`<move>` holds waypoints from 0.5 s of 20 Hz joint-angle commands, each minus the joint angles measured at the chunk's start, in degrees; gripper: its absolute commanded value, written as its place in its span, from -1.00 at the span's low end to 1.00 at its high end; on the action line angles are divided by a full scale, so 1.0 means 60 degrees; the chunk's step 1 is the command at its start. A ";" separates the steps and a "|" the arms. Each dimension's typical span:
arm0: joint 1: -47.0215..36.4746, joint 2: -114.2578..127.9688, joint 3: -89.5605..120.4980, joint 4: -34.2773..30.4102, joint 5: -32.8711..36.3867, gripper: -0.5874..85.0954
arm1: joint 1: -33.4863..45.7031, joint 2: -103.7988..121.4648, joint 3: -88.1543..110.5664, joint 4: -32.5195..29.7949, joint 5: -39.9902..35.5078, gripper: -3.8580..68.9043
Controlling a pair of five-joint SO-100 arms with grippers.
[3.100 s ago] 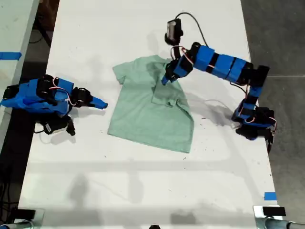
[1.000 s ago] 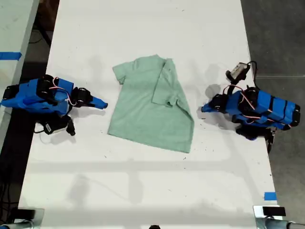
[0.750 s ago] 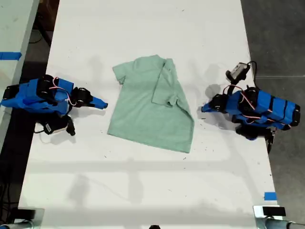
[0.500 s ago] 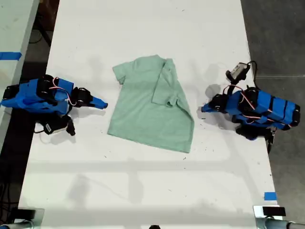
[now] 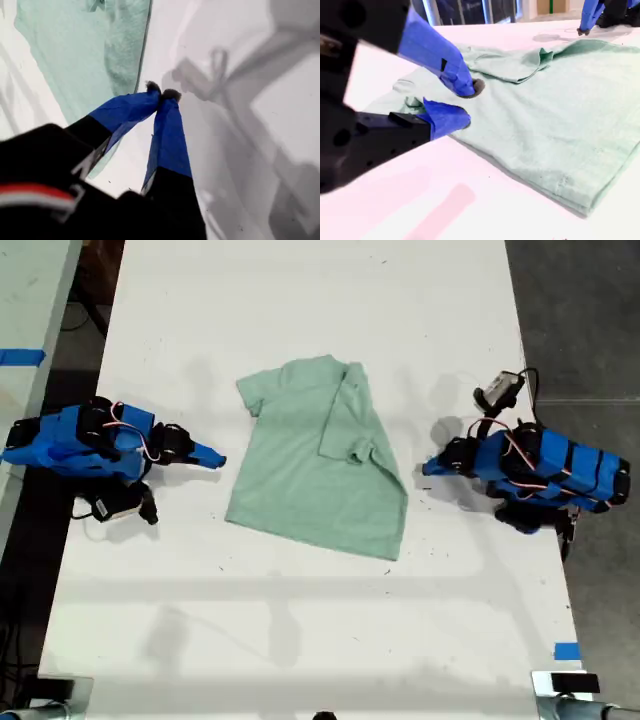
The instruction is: Fold t shirt
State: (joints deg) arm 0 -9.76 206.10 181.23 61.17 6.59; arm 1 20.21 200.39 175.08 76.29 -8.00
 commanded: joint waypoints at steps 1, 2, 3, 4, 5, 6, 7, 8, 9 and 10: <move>-0.0073 0.0059 0.0000 0.0015 -0.0146 -0.86 | -0.0073 0.0132 0.0483 -0.0044 0.0073 -0.84; -0.0073 0.0059 0.0000 0.0015 -0.0146 -0.86 | -0.0073 0.0132 0.0483 -0.0044 0.0073 -0.84; -0.0073 0.0059 0.0000 0.0015 -0.0146 -0.86 | -0.0073 0.0132 0.0483 -0.0044 0.0073 -0.84; -0.0073 0.0059 0.0000 0.0015 -0.0146 -0.86 | -0.0073 0.0132 0.0483 -0.0044 0.0059 -0.84; -0.0073 0.0059 0.0000 0.0015 -0.0146 -0.86 | -0.0073 0.0132 0.0483 -0.0044 0.0059 -0.84; -0.0073 0.0059 0.0000 0.0015 -0.0146 -0.86 | -0.0073 0.0132 0.0483 -0.0044 0.0073 -0.84; -0.0073 0.0059 0.0000 0.0015 -0.0146 -0.86 | -0.0088 0.0132 0.0483 -0.0044 0.0073 -0.84; -0.0073 0.0059 0.0000 0.0015 -0.0146 -0.86 | -0.0088 0.0132 0.0483 -0.0044 0.0073 -0.84; -0.0073 0.0059 0.0000 0.0015 -0.0146 -0.86 | -0.0088 0.0132 0.0483 -0.0059 0.0044 -0.84; -0.0073 0.0059 0.0000 0.0015 -0.0146 -0.86 | -0.0088 0.0132 0.0483 -0.0073 0.0015 -0.84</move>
State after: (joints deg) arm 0 -9.76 206.10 181.23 61.17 6.59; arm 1 20.04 200.39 175.08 76.29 -8.00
